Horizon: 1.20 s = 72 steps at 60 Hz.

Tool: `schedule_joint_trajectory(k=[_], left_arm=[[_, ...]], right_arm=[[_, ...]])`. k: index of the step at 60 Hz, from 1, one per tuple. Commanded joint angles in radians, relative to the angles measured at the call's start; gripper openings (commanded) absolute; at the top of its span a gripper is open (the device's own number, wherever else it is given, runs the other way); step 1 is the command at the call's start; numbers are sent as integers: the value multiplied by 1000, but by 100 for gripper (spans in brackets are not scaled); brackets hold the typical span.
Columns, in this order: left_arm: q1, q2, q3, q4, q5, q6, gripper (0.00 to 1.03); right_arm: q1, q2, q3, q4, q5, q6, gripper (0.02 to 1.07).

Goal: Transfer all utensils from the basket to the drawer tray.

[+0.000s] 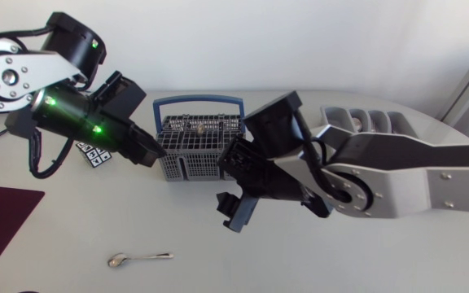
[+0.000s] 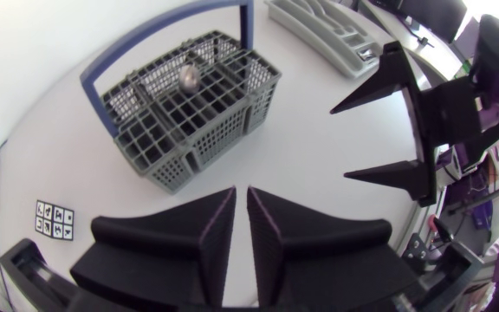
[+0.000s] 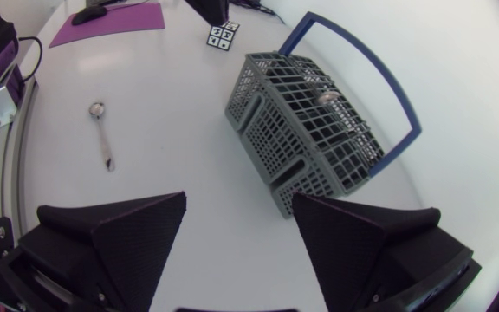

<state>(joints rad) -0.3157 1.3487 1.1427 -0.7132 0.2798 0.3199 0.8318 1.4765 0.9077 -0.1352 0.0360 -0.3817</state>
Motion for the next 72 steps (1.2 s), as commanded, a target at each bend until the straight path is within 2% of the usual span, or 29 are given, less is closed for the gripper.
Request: schedule_joint_trajectory(k=[1,8,16,23,46,63,72], left_arm=[[38,-19,-77,24,9,47,20],[78,-40,-133,52,18,76,23],[132,-80,-232,101,35,142,30],[171,-106,-317,143,47,225,30],[385,-180,-483,184,194,508,31],[510,-181,-549,218,242,614,31],[552,-206,-592,218,265,683,31]], right_arm=[[3,57,79,-38,-42,30,91],[12,133,154,-90,-133,23,92],[36,205,223,-144,-199,4,93],[75,266,266,-178,-234,-14,93],[174,439,376,-202,-263,-56,93],[228,544,456,-230,-269,-80,93],[247,604,520,-254,-269,-77,93]])
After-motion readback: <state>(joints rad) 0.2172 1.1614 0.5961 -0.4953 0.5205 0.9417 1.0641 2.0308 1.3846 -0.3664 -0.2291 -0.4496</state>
